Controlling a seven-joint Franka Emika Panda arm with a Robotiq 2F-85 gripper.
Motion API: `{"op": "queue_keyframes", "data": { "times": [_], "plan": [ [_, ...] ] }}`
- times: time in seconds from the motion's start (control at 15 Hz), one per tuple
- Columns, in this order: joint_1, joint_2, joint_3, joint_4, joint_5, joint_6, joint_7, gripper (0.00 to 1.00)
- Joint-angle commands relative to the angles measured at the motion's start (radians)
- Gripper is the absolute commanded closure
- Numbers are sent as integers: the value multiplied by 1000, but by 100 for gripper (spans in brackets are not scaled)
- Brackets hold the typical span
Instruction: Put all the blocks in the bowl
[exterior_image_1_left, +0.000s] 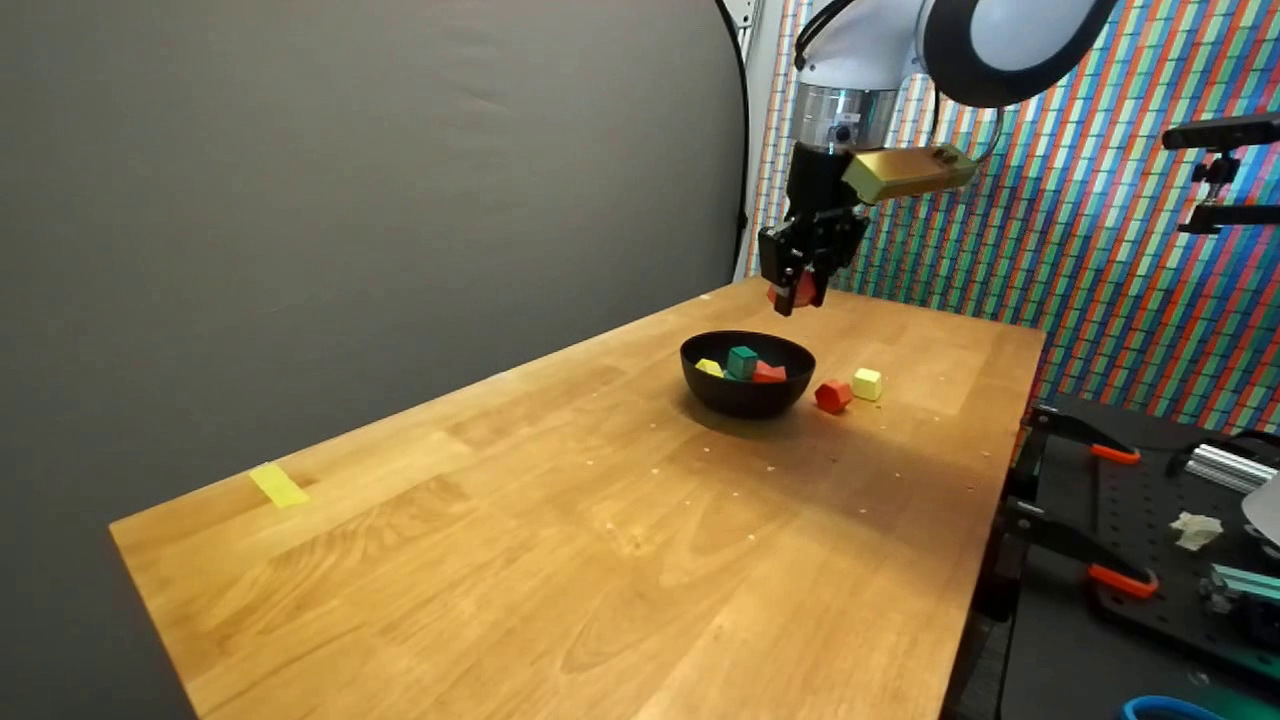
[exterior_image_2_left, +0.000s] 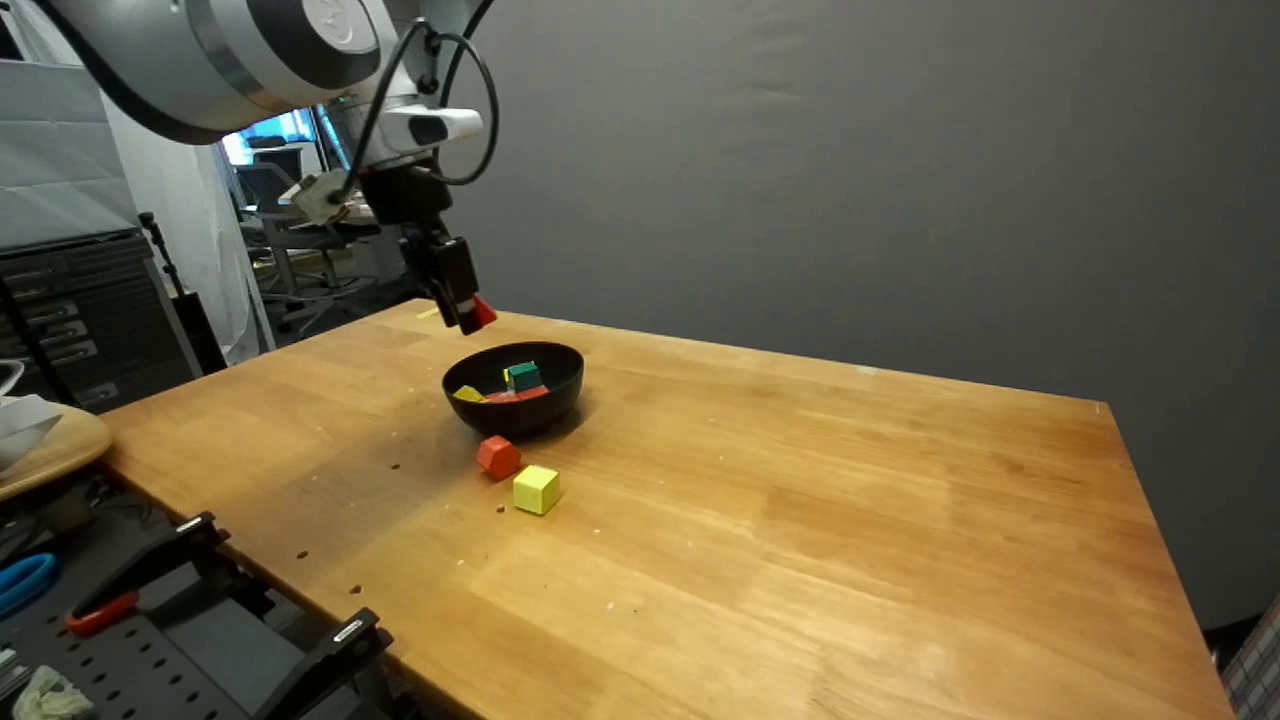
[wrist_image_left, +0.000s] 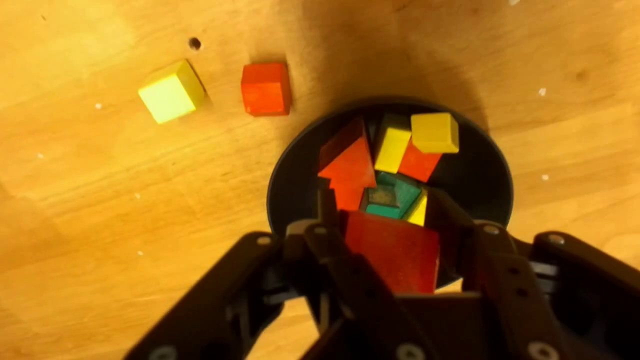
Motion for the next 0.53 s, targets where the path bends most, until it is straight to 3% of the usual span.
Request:
{"op": "queue_keyframes", "data": {
  "times": [0.0,0.07,0.13,0.27,0.4,0.47],
  "plan": [
    [-22,112,-18,95,104,57,-124,65],
    [-24,120,-17,107,167,44,-175,27],
    [-28,125,-11,119,248,13,-235,26],
    [-34,103,-17,120,338,-39,-302,11],
    [-35,50,-44,91,324,-67,-308,0],
    [-37,22,-62,72,254,-91,-333,0]
  ]
}}
